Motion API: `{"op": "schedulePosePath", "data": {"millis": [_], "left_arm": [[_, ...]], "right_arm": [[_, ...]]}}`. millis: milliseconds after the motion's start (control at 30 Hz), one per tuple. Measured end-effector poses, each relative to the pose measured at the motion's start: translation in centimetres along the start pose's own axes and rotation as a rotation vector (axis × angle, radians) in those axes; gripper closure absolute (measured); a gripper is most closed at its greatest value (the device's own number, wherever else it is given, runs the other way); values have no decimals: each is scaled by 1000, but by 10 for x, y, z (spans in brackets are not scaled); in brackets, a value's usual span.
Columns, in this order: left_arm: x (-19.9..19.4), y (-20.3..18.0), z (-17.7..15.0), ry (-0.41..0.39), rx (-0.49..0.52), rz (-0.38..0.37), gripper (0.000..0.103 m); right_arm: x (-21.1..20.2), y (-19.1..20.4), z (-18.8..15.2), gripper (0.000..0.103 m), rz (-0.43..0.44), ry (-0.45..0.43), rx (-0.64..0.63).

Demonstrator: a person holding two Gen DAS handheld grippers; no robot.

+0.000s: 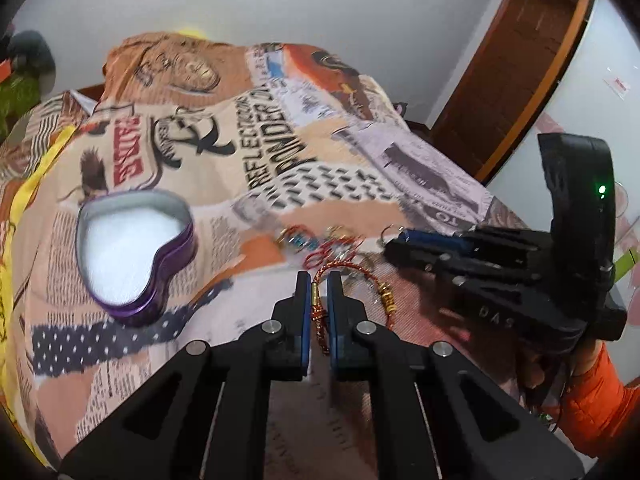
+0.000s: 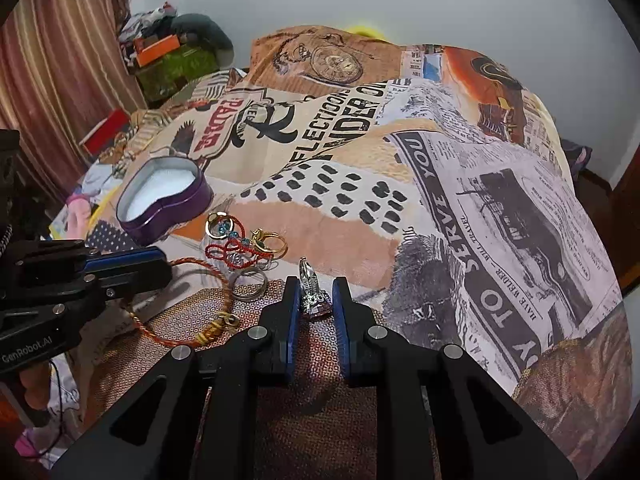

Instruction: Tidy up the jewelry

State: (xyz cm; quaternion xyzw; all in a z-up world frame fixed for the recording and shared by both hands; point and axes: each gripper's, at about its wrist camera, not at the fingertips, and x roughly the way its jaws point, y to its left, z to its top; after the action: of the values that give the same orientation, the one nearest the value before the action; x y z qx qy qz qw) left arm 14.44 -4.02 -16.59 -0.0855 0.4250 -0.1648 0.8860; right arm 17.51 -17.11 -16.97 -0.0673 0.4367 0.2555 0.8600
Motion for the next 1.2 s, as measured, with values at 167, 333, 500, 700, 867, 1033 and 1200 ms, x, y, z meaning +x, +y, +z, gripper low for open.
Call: {"op": "schedulePosePath", "data": {"millis": [167,333,500,700,867,1033,1200], "left_arm": [[0,-11,8,-19,17,-22,97],[-5,-21,15,-39,30,-41,97],[-19,-26,18,-73,45,-38,97],[-43,-23,23,-131,51,1,97],[-62,-8,26,-171,28,37,97],[-79,9,28,-205,9,74,97],[-93,26,31,-237,-3,108,97]], "right_arm": [[-8,-5,-2,89,-3,-20,22],[-22,-13,-2,89,-6,-50,48],[-36,-11,1,89,-9,-82,48],[-50,3,8,89,-2,-125,28],[-56,15,17,89,23,-157,16],[-56,33,27,89,53,-181,0],[-52,50,36,89,88,-193,-15]]}}
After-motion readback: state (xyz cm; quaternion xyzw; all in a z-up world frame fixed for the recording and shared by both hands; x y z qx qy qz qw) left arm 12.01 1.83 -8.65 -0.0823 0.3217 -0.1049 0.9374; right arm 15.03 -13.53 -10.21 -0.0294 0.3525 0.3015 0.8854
